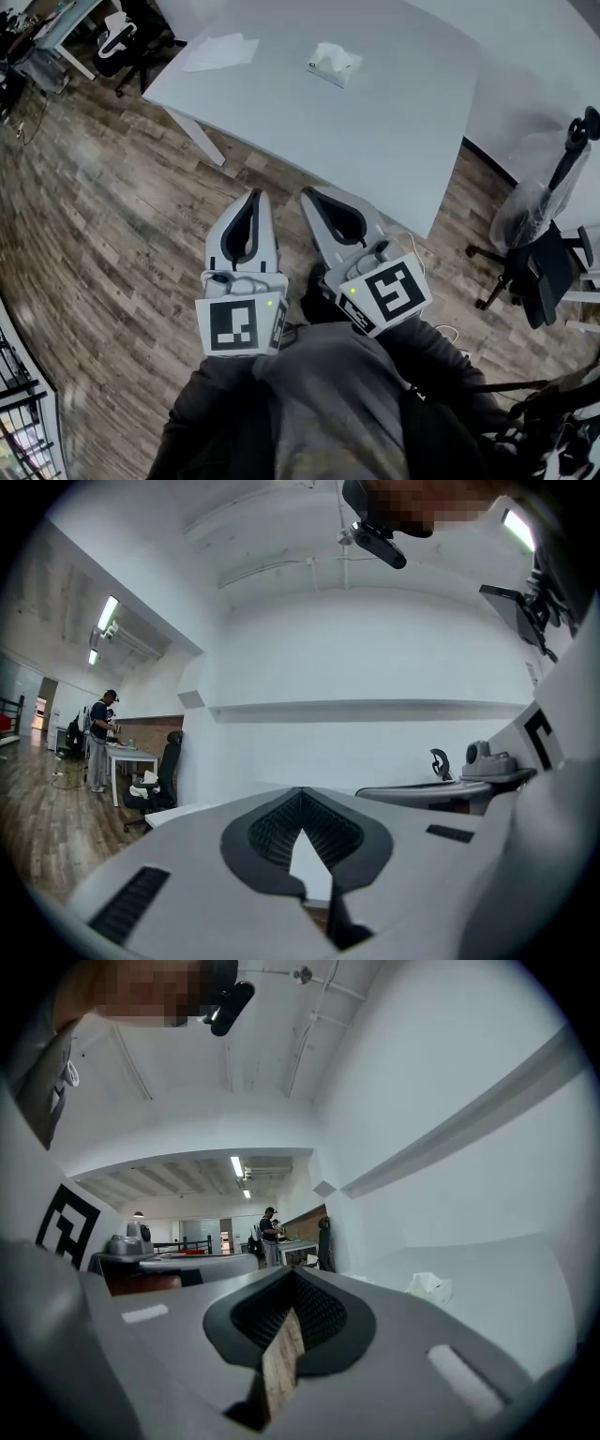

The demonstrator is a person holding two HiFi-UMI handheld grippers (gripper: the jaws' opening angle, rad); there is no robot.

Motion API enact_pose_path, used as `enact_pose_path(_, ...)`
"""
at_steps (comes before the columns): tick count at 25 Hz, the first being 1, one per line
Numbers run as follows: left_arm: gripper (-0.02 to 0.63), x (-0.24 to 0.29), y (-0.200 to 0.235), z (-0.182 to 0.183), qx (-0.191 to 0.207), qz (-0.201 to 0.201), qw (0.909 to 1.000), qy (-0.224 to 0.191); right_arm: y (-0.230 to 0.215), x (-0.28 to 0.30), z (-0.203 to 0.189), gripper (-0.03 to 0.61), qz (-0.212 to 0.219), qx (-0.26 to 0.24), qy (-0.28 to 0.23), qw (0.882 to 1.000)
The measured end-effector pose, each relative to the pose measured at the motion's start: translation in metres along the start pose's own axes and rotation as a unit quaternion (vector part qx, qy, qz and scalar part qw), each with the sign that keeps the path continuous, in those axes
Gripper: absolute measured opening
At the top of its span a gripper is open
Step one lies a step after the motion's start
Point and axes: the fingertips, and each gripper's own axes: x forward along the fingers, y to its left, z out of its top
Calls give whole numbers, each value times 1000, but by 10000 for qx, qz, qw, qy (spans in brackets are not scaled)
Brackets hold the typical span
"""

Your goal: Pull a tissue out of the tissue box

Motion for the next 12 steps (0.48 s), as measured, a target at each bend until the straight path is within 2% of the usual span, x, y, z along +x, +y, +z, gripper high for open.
enact_pose_path(8, -3, 81, 8, 9, 105, -103, 9998, 101, -60, 52, 13, 2, -51, 108, -25, 9999)
enact_pose_path(12, -3, 117, 11, 10, 176, -248, 9994, 147, -89, 71, 16, 3, -208, 176, -79, 9996)
